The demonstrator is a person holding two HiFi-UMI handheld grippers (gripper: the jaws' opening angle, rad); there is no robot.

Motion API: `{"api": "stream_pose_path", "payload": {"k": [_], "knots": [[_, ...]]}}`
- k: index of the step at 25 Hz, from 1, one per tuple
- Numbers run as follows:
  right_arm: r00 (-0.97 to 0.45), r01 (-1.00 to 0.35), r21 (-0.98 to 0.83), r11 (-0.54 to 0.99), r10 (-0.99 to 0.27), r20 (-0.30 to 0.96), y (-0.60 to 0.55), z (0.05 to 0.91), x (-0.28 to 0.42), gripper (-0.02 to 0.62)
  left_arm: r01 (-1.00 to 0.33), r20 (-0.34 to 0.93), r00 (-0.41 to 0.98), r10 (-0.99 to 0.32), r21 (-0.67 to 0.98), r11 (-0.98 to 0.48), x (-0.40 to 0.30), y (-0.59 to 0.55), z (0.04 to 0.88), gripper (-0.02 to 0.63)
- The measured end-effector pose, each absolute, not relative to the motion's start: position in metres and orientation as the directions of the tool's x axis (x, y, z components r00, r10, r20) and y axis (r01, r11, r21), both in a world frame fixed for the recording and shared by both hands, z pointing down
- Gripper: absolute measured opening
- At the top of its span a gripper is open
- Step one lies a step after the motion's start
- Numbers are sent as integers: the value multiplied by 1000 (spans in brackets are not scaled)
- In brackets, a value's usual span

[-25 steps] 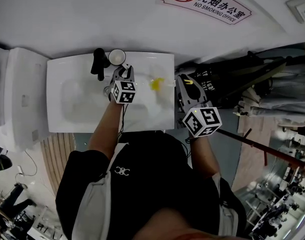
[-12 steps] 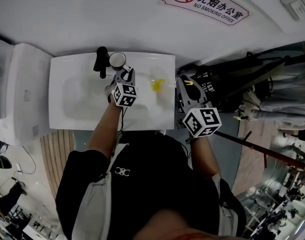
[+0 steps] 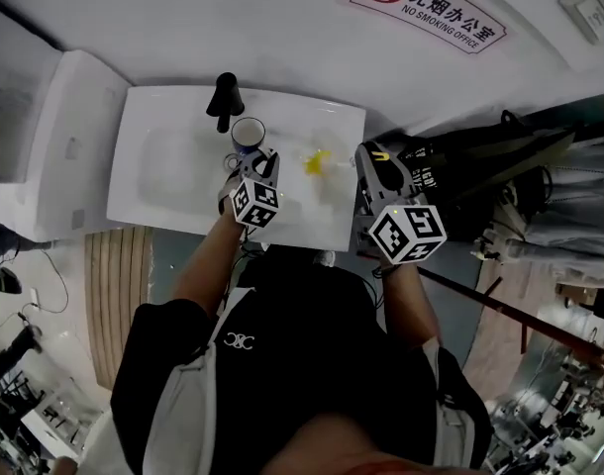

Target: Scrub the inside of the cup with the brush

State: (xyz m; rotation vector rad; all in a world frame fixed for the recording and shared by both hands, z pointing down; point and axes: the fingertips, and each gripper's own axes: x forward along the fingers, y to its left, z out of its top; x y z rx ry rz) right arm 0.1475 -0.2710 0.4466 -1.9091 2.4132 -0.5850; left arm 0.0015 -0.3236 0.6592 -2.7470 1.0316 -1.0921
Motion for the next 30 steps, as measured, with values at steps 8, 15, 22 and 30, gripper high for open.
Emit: {"api": "stream_pose_path", "payload": {"k": [8,15,22,30], "knots": [[-365,-845,-453,283,-925,102,-283,423,135,57,-494,701,484,-523,-274,-825,-34,-276,668,43],[-439,-777,-507,373,-899,10,-299,394,105,57,-369,746,446,-495,-351,-861,-62,-259,672,43],[-507,-741,-511,436,-862,-2,-313,396,59,57,-228,750,470,-465,-405,-885,-66,-247,669,44],[-592,-717,-490,496,-804,54,-314,412,8,57,-202,717,543,-438,-394,-896,-72,-244,653,44]]}}
